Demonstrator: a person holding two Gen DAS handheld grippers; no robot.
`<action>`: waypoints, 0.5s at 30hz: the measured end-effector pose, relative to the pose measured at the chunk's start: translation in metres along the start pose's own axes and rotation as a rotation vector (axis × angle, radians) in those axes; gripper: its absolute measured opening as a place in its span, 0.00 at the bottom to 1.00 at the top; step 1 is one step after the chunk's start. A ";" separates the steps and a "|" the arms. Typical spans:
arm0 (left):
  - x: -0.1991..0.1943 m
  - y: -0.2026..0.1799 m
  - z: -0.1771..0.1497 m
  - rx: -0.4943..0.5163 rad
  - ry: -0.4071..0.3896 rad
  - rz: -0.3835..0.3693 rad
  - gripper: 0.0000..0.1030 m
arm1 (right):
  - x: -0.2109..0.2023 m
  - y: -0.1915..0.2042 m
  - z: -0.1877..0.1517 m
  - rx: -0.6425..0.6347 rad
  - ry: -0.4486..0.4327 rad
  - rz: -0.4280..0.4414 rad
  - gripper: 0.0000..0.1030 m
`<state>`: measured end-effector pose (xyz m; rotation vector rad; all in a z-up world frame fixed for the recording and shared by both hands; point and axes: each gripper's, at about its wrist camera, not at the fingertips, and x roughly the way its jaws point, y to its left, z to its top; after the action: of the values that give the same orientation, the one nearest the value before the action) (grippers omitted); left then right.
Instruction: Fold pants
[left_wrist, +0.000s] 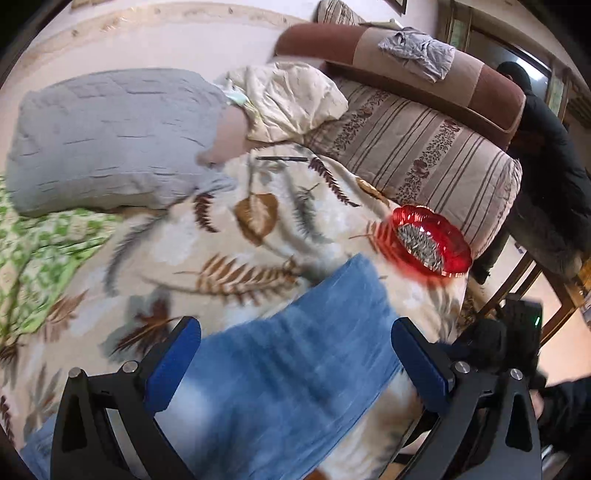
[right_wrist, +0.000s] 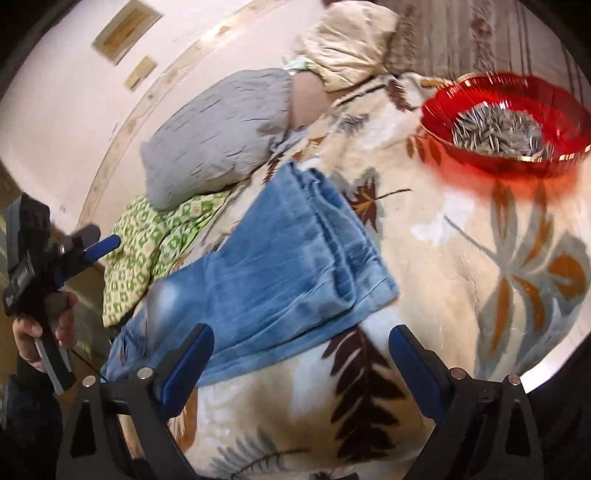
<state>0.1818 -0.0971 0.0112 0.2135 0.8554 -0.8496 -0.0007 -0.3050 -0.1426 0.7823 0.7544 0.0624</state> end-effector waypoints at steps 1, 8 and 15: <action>0.007 -0.003 0.006 -0.006 0.011 -0.001 0.99 | 0.006 -0.003 0.003 0.013 0.002 -0.002 0.94; 0.046 -0.013 0.029 0.033 0.113 0.018 0.99 | 0.031 -0.014 0.014 0.003 -0.047 -0.016 0.72; 0.079 -0.029 0.047 0.115 0.213 -0.055 0.99 | 0.031 -0.006 0.008 -0.148 -0.080 -0.042 0.26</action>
<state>0.2165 -0.1840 -0.0114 0.3879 1.0161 -0.9400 0.0262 -0.3048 -0.1609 0.6246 0.6819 0.0477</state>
